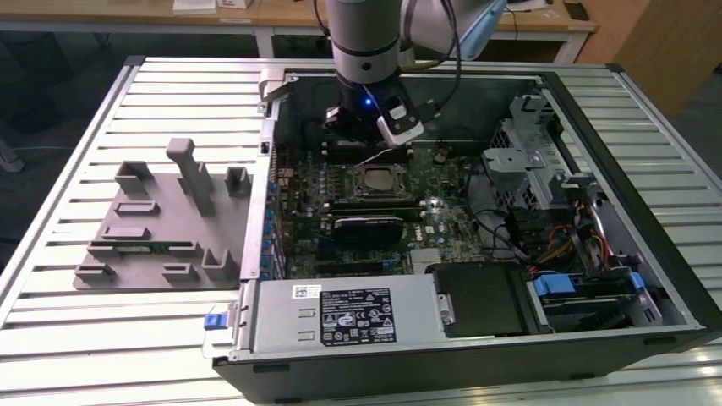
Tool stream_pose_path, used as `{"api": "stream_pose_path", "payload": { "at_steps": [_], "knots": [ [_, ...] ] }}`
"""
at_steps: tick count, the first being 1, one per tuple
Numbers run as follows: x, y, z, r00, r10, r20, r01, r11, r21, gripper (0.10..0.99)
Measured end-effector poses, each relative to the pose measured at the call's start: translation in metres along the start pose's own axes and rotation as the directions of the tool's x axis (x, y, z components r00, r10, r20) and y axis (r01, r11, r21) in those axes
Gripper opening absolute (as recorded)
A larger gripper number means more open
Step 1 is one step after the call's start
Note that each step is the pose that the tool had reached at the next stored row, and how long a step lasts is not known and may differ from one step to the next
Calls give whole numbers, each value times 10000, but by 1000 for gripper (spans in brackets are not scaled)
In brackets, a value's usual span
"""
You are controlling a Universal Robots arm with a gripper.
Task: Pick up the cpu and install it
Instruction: 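Install the first cpu locking lever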
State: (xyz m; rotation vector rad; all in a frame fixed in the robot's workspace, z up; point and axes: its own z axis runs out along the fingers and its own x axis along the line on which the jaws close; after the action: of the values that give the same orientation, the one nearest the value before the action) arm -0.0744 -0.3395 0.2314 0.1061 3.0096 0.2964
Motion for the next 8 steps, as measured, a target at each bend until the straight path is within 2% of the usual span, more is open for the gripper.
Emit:
{"api": "stream_pose_path", "payload": {
  "at_steps": [5,8],
  "knots": [
    [-26,-3,24,9999,-28,168,29,10000,-48,106],
    [-42,-3,36,9995,-50,304,53,10000,-76,106]
  ]
}}
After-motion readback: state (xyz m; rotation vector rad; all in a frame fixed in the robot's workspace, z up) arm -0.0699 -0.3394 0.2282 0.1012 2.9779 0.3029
